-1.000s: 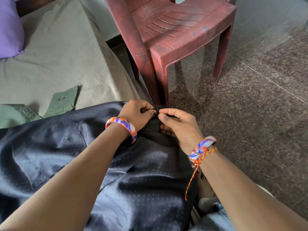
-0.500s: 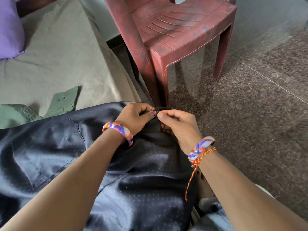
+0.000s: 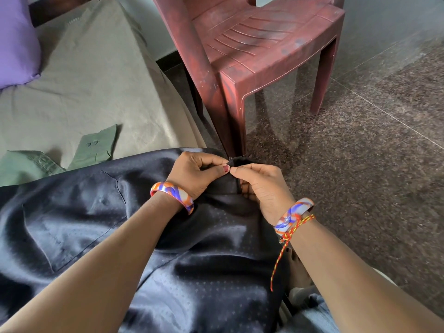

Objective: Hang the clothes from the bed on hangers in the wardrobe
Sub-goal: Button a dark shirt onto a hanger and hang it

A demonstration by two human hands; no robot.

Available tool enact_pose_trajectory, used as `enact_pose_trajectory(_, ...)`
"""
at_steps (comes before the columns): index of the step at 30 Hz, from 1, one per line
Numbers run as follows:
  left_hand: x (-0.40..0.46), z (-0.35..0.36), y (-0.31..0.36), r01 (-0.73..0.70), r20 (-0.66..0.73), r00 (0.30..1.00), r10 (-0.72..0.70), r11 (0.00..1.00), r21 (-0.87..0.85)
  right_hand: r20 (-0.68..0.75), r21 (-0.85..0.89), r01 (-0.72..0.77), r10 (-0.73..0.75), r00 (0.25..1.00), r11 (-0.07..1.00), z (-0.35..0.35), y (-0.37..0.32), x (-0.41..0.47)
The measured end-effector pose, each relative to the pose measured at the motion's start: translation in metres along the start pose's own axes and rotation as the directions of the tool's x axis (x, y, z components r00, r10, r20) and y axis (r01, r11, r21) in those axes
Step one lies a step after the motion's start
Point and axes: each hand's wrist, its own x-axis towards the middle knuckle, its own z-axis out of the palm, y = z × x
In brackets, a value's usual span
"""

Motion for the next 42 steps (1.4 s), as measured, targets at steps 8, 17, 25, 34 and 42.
enact_pose_trajectory(8,0.006,-0.012,0.005,0.279,0.185,0.954,-0.237,0.927,-0.251,0.012,-0.127,0.073,-0.072,0.997,0.989,-0.001,0.001,0.000)
enact_pose_trajectory(17,0.004,-0.008,0.002,0.218,0.088,0.974,-0.208,0.967,-0.131,0.044,-0.064,0.121,-0.118,0.992,0.991,-0.002,0.002,-0.001)
enact_pose_trajectory(25,-0.014,0.014,0.000,-0.046,-0.146,0.986,0.081,0.972,0.230,0.063,0.060,-0.032,0.028,0.998,0.998,0.004,0.006,0.001)
enact_pose_trajectory(34,-0.012,0.012,-0.004,-0.047,-0.190,0.977,0.095,0.969,0.242,0.029,0.160,-0.007,0.003,1.000,0.987,0.005,0.006,0.003)
enact_pose_trajectory(42,-0.009,0.014,-0.006,0.048,-0.218,0.976,-0.028,0.995,0.084,0.079,0.145,0.049,-0.061,0.995,0.988,0.004,0.006,0.004)
